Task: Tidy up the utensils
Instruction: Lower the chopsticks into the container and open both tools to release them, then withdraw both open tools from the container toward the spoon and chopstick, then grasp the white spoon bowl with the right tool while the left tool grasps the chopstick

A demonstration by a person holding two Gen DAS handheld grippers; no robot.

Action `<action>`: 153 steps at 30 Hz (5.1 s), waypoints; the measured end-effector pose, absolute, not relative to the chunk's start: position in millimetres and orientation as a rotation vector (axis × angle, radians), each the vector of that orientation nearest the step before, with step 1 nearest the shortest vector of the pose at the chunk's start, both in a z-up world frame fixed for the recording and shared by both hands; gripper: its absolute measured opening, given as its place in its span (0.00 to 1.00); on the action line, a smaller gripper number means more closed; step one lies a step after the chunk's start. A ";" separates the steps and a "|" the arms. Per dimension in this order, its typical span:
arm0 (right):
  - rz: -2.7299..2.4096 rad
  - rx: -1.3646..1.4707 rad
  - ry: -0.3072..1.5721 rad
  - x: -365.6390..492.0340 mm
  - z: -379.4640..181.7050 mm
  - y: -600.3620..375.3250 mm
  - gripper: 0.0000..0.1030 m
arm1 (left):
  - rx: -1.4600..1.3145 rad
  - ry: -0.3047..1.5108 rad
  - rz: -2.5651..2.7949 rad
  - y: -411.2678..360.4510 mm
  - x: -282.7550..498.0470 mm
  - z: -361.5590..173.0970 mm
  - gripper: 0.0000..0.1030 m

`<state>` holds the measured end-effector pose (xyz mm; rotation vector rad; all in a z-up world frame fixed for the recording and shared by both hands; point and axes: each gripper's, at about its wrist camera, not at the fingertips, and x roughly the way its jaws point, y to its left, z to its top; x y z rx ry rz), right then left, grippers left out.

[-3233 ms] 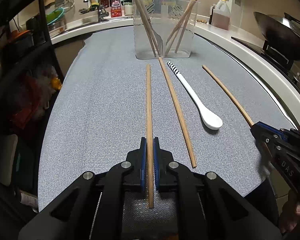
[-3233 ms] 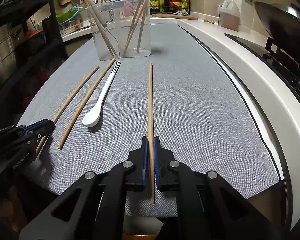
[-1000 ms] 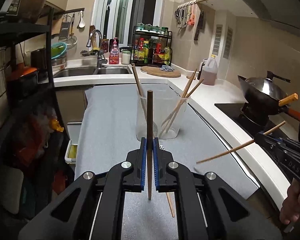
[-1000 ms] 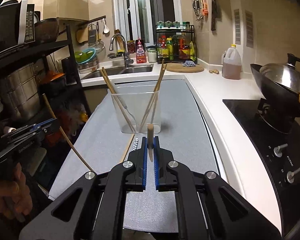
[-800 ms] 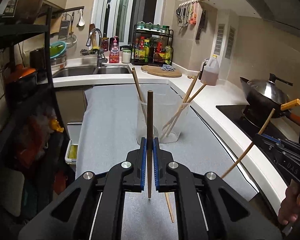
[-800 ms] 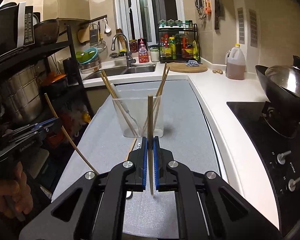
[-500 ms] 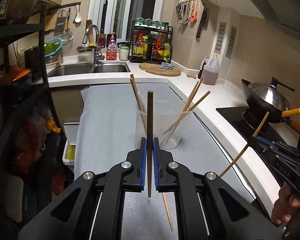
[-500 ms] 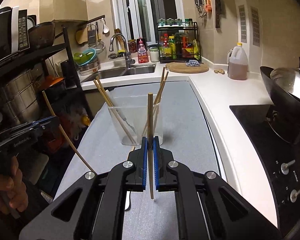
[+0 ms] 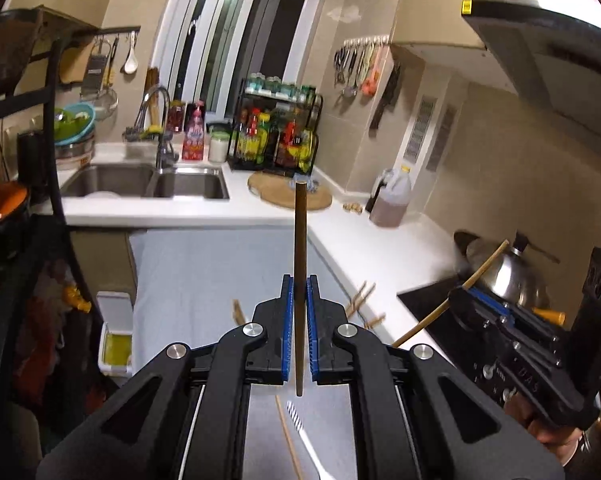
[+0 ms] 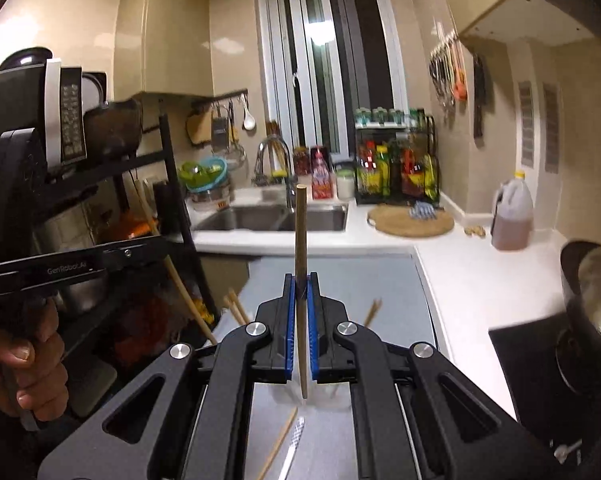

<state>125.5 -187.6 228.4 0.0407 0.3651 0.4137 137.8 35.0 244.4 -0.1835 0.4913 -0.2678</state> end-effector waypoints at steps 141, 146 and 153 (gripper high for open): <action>0.164 0.157 0.804 33.1 -60.5 -225.1 0.13 | -0.056 0.791 -0.198 -35.9 35.8 -48.9 0.34; 0.182 0.155 0.810 31.3 -60.7 -225.2 0.13 | 0.009 0.819 -0.154 -54.3 38.1 -59.6 0.34; 0.177 0.140 0.824 28.1 -61.5 -221.2 0.14 | 0.016 0.829 -0.103 -40.3 32.9 -56.8 0.06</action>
